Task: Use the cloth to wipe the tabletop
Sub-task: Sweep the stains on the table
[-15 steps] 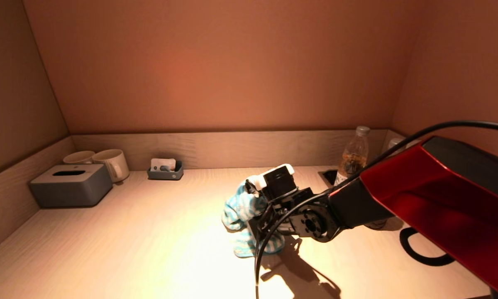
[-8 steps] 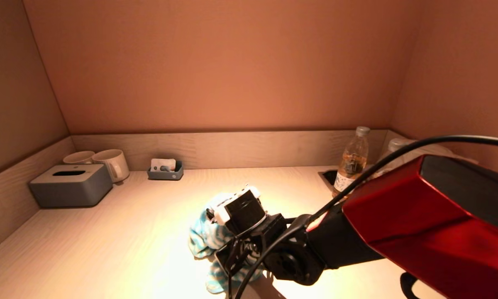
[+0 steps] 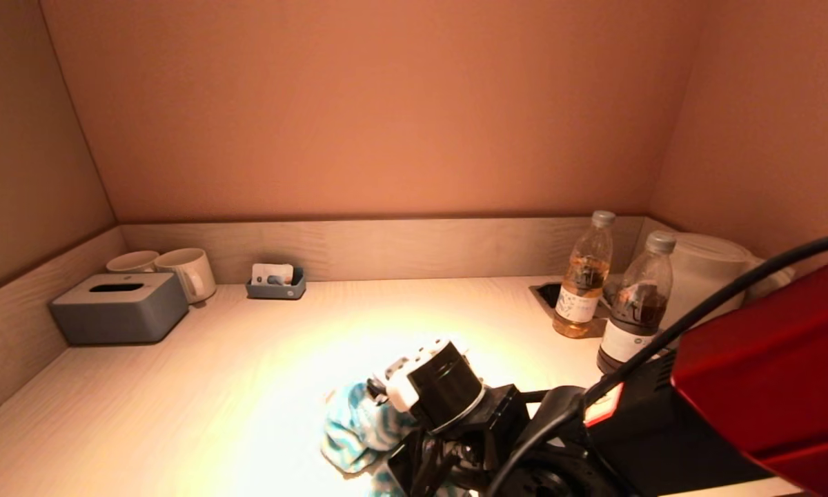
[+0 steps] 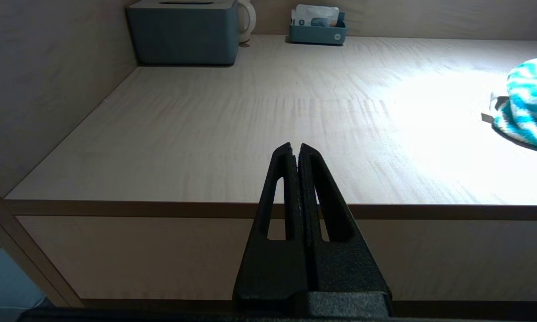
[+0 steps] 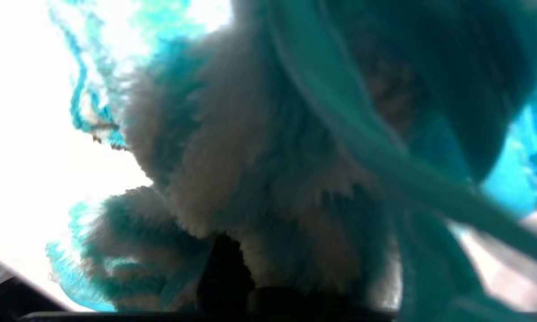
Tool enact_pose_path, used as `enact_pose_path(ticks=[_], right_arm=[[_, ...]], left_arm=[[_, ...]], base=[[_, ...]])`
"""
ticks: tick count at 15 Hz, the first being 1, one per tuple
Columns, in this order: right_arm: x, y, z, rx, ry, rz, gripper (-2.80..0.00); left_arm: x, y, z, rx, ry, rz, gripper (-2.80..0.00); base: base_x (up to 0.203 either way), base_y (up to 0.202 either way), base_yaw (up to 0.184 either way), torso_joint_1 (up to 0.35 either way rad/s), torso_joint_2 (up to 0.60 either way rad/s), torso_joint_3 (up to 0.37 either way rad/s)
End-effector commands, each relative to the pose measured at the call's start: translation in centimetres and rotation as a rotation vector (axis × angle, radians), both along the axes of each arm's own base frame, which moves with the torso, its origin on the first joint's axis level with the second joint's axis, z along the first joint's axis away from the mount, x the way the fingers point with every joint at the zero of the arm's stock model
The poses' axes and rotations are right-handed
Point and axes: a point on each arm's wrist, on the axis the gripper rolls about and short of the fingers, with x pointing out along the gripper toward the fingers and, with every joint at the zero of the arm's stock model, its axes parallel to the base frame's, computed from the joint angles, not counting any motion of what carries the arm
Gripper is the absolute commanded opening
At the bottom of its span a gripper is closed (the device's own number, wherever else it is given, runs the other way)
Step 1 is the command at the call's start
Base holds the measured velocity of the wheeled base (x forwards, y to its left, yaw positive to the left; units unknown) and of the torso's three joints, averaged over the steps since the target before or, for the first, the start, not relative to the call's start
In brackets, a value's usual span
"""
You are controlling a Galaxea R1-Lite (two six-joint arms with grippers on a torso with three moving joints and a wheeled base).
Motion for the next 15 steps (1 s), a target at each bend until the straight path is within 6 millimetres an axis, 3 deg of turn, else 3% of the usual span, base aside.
enact_pose_path(ticks=[1, 5, 9, 12, 15], right_arm=[[1.3, -2.3, 0.5, 0.01, -0.02, -0.077, -2.8], [8.1, -6.1, 0.3, 0.03, -0.054, -0.279, -2.8], [11.4, -5.4, -0.3, 0.044, -0.077, -0.306, -2.8], [10.9, -1.6, -1.7, 0.04, -0.065, -0.22, -2.8], [8.8, 1.4, -1.8, 0.042, -0.06, -0.132, -2.8]], left_arm=[[0.0, 0.0, 0.0, -0.001, -0.001, 0.0, -2.8], [0.0, 0.0, 0.0, -0.001, -0.001, 0.0, -2.8], [0.0, 0.0, 0.0, -0.001, -0.001, 0.0, -2.8], [0.0, 0.0, 0.0, -0.001, 0.0, 0.0, -2.8], [0.0, 0.0, 0.0, -0.001, -0.001, 0.0, -2.8]], base=[[0.0, 0.0, 0.0, 0.0, 0.0, 0.0], [0.0, 0.0, 0.0, 0.0, 0.0, 0.0], [0.0, 0.0, 0.0, 0.0, 0.0, 0.0], [0.0, 0.0, 0.0, 0.0, 0.0, 0.0], [0.0, 0.0, 0.0, 0.0, 0.0, 0.0]])
